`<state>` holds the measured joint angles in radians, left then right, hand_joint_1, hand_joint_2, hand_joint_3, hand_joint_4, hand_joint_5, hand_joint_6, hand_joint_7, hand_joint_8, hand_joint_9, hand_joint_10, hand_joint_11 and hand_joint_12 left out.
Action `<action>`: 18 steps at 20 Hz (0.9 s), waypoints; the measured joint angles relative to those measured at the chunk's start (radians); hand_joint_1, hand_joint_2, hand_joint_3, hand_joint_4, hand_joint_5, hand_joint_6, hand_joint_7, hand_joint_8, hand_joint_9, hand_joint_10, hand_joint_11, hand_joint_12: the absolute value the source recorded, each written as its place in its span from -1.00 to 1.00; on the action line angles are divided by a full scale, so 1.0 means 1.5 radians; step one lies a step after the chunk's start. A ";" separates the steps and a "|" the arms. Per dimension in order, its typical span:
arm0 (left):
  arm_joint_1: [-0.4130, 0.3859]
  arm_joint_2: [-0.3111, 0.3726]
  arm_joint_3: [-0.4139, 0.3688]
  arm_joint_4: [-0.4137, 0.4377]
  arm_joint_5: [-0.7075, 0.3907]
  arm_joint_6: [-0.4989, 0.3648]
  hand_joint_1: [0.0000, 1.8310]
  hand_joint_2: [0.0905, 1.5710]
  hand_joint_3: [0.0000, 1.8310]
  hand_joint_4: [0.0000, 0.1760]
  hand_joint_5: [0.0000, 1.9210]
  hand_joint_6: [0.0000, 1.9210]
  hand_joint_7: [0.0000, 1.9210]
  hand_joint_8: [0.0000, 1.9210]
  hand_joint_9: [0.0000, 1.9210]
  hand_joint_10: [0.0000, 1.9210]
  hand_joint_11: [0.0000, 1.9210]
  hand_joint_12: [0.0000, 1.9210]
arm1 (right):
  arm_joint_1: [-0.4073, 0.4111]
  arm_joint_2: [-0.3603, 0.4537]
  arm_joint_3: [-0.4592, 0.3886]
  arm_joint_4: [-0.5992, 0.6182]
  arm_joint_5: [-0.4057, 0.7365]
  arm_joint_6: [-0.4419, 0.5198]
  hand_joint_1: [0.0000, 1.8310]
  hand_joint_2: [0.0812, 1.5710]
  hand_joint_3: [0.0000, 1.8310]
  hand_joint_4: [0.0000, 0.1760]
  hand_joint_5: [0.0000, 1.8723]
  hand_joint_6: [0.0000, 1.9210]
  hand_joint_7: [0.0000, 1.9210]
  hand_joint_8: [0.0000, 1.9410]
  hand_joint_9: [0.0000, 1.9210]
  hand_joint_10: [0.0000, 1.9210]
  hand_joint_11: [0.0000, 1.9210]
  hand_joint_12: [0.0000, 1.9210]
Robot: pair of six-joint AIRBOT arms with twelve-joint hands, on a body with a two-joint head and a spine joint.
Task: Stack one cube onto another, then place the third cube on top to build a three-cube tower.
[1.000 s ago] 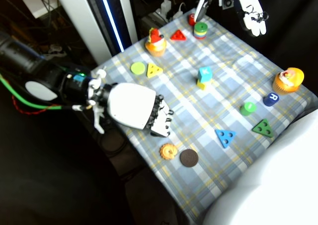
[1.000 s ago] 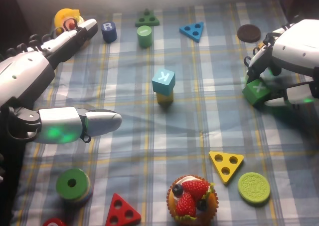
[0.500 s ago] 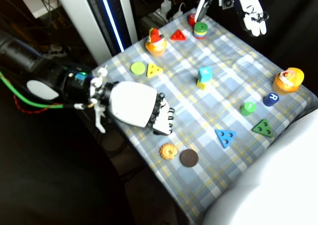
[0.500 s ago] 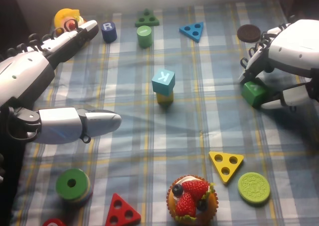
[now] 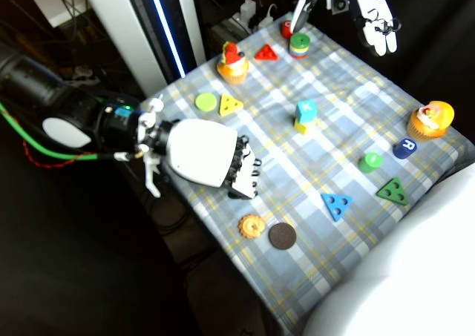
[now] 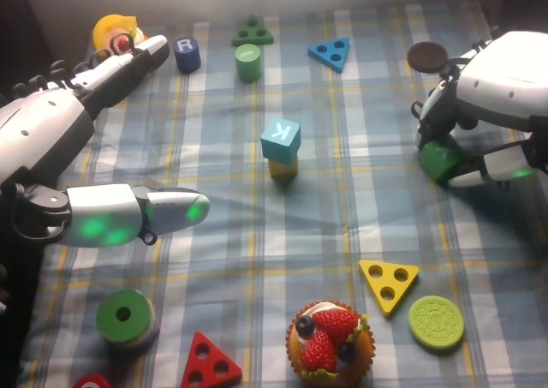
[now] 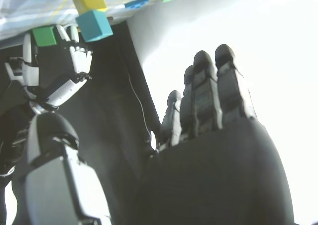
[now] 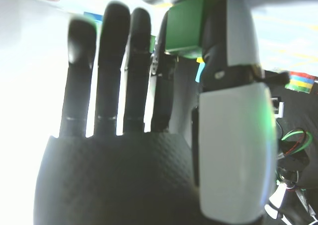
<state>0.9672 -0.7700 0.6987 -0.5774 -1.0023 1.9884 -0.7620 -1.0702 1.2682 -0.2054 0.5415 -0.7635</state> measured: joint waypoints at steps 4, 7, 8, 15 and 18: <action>0.000 0.000 0.000 -0.002 0.000 0.000 -0.35 -0.03 -0.99 1.00 -0.94 -1.00 -0.83 -1.00 -0.74 -1.00 -0.90 -0.91 | 0.046 0.000 -0.002 -0.056 -0.021 0.000 0.39 0.25 -1.00 -1.00 0.18 -0.11 0.44 -0.71 0.16 0.00 -0.05 0.49; 0.000 0.000 0.000 -0.002 0.000 0.000 -0.37 -0.01 -0.99 1.00 -0.94 -1.00 -0.82 -1.00 -0.70 -0.99 -0.90 -0.91 | 0.089 -0.003 -0.005 -0.128 -0.014 0.047 0.39 0.26 -1.00 -1.00 0.15 -0.05 0.46 -0.79 0.12 -0.05 -0.09 0.48; 0.000 0.000 0.000 -0.003 0.000 0.000 -0.37 -0.02 -1.00 1.00 -0.95 -1.00 -0.82 -1.00 -0.71 -0.99 -0.91 -0.91 | 0.098 -0.006 -0.005 -0.146 -0.012 0.060 0.39 0.26 -1.00 -1.00 0.13 -0.03 0.44 -0.72 0.13 -0.08 -0.06 0.45; -0.004 -0.009 0.019 -0.007 0.022 0.000 -0.34 -0.03 -1.00 1.00 -0.96 -1.00 -0.83 -1.00 -0.72 -1.00 -0.91 -0.91 | 0.164 -0.053 0.018 -0.288 0.042 0.185 0.40 0.25 -1.00 -1.00 0.16 -0.13 0.48 -0.79 0.22 -0.56 -0.21 0.21; -0.008 -0.013 0.026 -0.006 0.041 -0.001 -0.37 -0.02 -1.00 1.00 -0.95 -1.00 -0.90 -1.00 -0.78 -1.00 -0.91 -0.90 | 0.174 -0.074 0.040 -0.310 0.056 0.219 0.39 0.28 -1.00 -1.00 0.13 -0.03 0.37 -0.63 0.13 -0.51 -0.33 0.35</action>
<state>0.9554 -0.7898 0.7380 -0.5861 -0.9401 1.9877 -0.5007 -1.1809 1.3277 -0.6704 0.6258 -0.4355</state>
